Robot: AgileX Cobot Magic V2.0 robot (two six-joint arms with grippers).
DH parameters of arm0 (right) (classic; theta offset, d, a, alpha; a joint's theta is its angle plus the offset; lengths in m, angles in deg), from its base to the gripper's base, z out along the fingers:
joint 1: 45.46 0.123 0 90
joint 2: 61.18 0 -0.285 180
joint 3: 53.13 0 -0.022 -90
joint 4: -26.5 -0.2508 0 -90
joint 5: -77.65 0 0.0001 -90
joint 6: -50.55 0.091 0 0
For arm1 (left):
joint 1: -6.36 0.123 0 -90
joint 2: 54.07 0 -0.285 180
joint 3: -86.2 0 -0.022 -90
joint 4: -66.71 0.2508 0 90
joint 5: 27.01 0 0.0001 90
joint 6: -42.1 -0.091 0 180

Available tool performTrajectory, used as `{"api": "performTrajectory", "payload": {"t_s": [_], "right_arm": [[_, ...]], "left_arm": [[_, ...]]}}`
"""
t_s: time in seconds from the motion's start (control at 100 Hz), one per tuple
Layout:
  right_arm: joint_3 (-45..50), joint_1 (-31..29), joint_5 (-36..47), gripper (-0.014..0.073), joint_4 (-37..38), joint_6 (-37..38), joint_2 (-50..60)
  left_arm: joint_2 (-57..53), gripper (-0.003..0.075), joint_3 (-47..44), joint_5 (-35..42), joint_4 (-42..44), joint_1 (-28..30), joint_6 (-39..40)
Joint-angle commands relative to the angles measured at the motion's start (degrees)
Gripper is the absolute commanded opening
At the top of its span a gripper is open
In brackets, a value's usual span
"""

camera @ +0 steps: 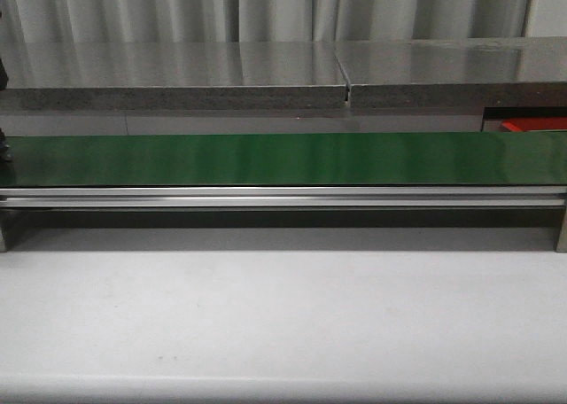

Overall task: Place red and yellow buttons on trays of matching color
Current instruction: 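Grasp the red button with the left gripper, set it on the belt, release, then move the left gripper down onto a yellow button and grasp it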

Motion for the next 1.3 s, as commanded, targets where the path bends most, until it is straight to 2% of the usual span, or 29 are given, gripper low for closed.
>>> {"api": "performTrajectory", "payload": {"t_s": [0.0,0.23,0.49,0.66,0.82,0.97,1.29], "right_arm": [[-1.48,0.15,3.49,-0.0117,-0.32,-0.48,-0.10],[-1.48,0.15,3.49,-0.0117,-0.32,-0.48,-0.10],[-1.48,0.15,3.49,-0.0117,-0.32,-0.48,-0.10],[-1.48,0.15,3.49,-0.0117,-0.32,-0.48,-0.10],[-1.48,0.15,3.49,-0.0117,-0.32,-0.48,-0.10],[-1.48,0.15,3.49,-0.0117,-0.32,-0.48,-0.10],[-1.48,0.15,3.49,-0.0117,-0.32,-0.48,-0.10]], "left_arm": [[-3.24,0.0631,3.50,-0.14,-1.07,-0.34,-0.27],[-6.23,0.0631,4.31,-0.89,0.05,2.81,-0.27],[-9.55,0.0631,1.12,0.49,0.40,13.41,-0.27],[-9.53,0.0631,-4.61,4.56,0.29,21.88,0.24],[-9.17,0.0631,-10.12,12.71,0.29,27.46,0.24],[-5.98,0.0631,-10.48,14.65,-0.95,29.90,0.24],[2.86,0.0631,-9.95,16.46,-1.64,28.74,-0.06]]}}
